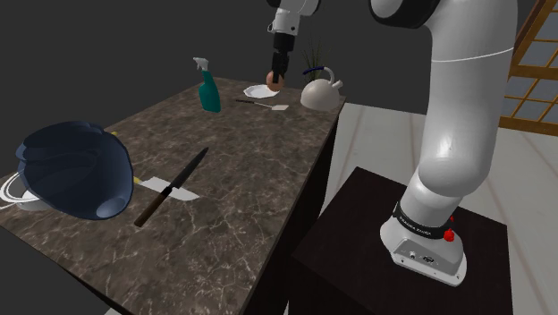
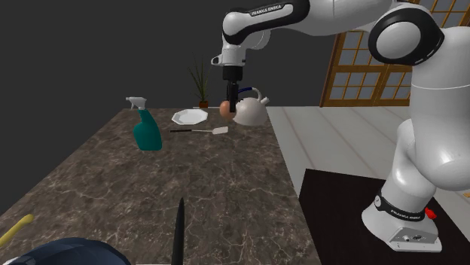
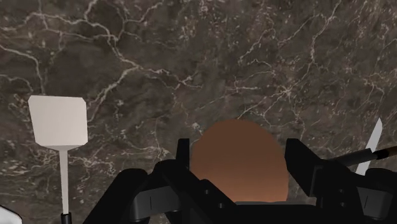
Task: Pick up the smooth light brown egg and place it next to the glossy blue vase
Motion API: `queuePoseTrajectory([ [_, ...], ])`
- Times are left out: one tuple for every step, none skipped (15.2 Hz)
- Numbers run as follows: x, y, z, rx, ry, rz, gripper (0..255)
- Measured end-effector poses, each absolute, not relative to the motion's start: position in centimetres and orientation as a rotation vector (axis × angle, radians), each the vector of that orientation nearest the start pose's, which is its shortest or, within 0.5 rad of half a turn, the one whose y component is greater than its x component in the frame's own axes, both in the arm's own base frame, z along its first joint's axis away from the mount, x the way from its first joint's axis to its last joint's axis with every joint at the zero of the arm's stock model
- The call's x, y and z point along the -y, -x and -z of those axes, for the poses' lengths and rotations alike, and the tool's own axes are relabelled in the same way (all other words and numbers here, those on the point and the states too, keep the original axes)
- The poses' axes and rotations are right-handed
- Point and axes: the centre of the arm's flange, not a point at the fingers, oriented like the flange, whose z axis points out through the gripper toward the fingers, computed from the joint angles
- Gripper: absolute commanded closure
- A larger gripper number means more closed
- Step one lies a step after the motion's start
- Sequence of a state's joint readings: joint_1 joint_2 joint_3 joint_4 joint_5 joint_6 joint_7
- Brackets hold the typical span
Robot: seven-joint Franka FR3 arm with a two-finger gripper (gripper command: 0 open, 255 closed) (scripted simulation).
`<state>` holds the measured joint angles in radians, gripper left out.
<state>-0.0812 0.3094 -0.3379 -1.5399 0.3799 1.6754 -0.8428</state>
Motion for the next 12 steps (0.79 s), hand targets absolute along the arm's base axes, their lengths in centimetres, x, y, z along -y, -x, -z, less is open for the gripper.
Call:
queuePoseTrajectory([
  [20.3, -60.3, -48.1, 0.509, 2.785, 0.052, 255],
  [20.3, -60.3, -48.5, 0.509, 2.785, 0.052, 255],
  [20.3, -60.2, -49.0, 0.509, 2.785, 0.052, 255],
  [20.4, -60.3, -49.7, 0.509, 2.785, 0.052, 255],
  [20.3, -60.3, -50.3, 0.508, 2.785, 0.052, 255],
  [20.3, -60.3, -50.8, 0.509, 2.785, 0.052, 255],
  [20.3, -60.3, -51.4, 0.509, 2.785, 0.052, 255],
  [20.3, -60.3, -51.8, 0.509, 2.785, 0.052, 255],
  [20.3, -60.3, -52.3, 0.508, 2.785, 0.052, 255],
  [20.3, -60.2, -52.9, 0.508, 2.785, 0.052, 255],
  [20.3, -60.3, -53.3, 0.508, 2.785, 0.052, 255],
  [20.3, -60.2, -53.9, 0.509, 2.785, 0.052, 255],
])
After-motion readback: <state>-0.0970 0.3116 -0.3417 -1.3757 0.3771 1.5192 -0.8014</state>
